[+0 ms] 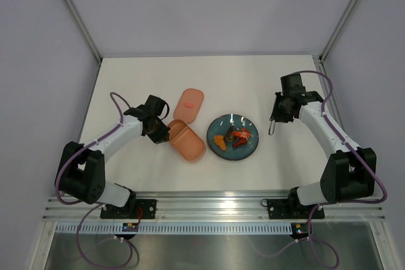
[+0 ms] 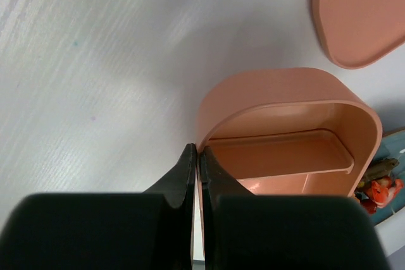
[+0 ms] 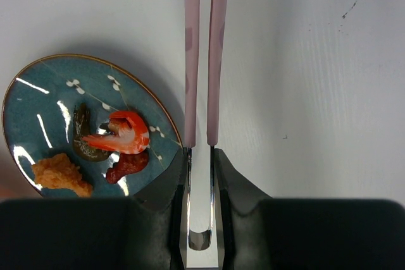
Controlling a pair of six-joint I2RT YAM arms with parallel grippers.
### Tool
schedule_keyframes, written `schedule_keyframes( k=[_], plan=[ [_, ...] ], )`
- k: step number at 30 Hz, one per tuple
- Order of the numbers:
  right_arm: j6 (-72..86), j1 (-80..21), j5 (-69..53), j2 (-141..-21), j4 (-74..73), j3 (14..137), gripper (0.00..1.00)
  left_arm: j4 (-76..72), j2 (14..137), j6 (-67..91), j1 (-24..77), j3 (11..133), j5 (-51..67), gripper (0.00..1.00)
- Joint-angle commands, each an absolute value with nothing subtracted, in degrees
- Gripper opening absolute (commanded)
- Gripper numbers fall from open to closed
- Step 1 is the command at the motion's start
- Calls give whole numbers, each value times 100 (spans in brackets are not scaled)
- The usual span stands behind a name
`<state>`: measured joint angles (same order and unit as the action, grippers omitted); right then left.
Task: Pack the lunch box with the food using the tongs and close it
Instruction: Adjust the packing box at the center of the board.
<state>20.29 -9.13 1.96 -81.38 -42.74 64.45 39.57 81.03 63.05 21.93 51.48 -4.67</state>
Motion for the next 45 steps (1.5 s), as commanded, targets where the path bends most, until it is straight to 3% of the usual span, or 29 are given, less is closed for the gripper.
schedule_keyframes(
  k=[1,12,15,16,18,23,25,38,45],
  plan=[
    [1907,-967,79,-8042,-4175,6486,16,4341,8288,6829,2372,5423,-642,0],
    [1898,-967,-219,-8051,-4113,6398,17,4491,8516,7312,2558,5546,-1107,0],
    [1890,-975,-325,-8025,-4131,6416,17,4491,8604,7304,2575,5572,-1072,14],
    [1864,-976,-351,-8016,-4148,6416,18,4500,8631,7286,2584,5555,-1055,32],
    [1828,-1002,-378,-8007,-4201,6451,18,4439,8657,7234,2610,5537,-1011,38],
    [1811,-1160,-492,-7989,-4447,6600,20,4395,8649,7102,2707,5476,-888,77],
    [1819,-1344,-553,-7998,-4570,6679,21,4421,8570,7032,2733,5484,-861,82],
    [1600,-2363,-1784,-7796,-5589,6803,26,4368,7006,5899,2769,5616,-1362,91],
    [1731,-2829,-1741,-7726,-5853,6829,30,4641,6996,5151,2532,6205,-1793,92]
  ],
)
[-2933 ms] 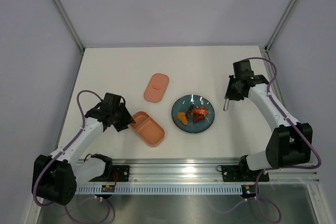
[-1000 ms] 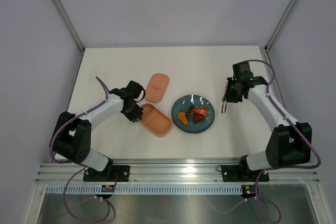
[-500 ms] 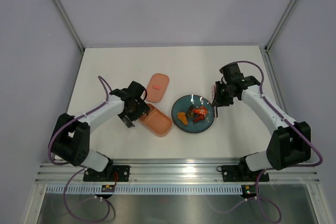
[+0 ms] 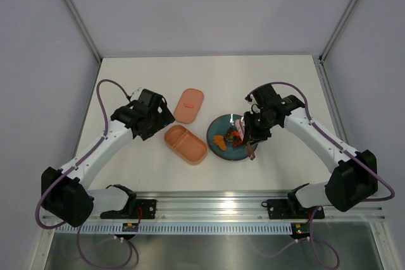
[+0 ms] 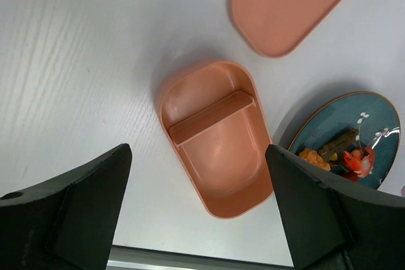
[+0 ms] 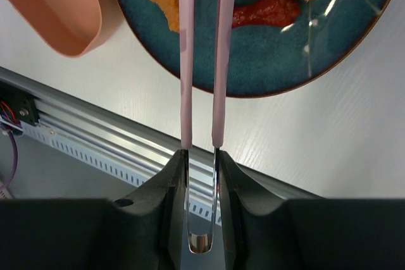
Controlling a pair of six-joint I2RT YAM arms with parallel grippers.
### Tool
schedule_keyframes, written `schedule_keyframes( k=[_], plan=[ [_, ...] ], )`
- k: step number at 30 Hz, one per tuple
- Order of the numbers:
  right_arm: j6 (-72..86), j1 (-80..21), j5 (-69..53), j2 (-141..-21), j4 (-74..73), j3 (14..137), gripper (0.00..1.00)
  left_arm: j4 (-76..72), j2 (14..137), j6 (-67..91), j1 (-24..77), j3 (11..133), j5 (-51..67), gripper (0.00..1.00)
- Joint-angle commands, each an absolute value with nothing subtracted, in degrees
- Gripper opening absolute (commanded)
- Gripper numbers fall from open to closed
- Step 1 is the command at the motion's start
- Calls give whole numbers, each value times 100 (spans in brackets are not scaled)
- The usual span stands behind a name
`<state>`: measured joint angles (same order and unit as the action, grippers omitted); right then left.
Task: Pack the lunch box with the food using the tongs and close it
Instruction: Pick up the fake food from the plate.
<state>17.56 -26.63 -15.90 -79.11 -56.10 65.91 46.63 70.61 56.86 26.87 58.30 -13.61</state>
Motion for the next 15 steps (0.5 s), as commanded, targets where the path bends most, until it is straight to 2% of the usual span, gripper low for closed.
schedule_keyframes(
  k=[1,7,15],
  plan=[
    [1766,-2839,-1688,-7717,-5871,6829,31,4580,6979,5037,2383,6222,-1732,92],
    [1793,-2944,-1652,-7796,-5889,6864,36,4298,6987,4500,1592,6214,-1204,92],
    [1740,-3155,-1635,-8174,-5897,7040,44,4131,7049,4421,1538,6170,-1020,92]
  ],
)
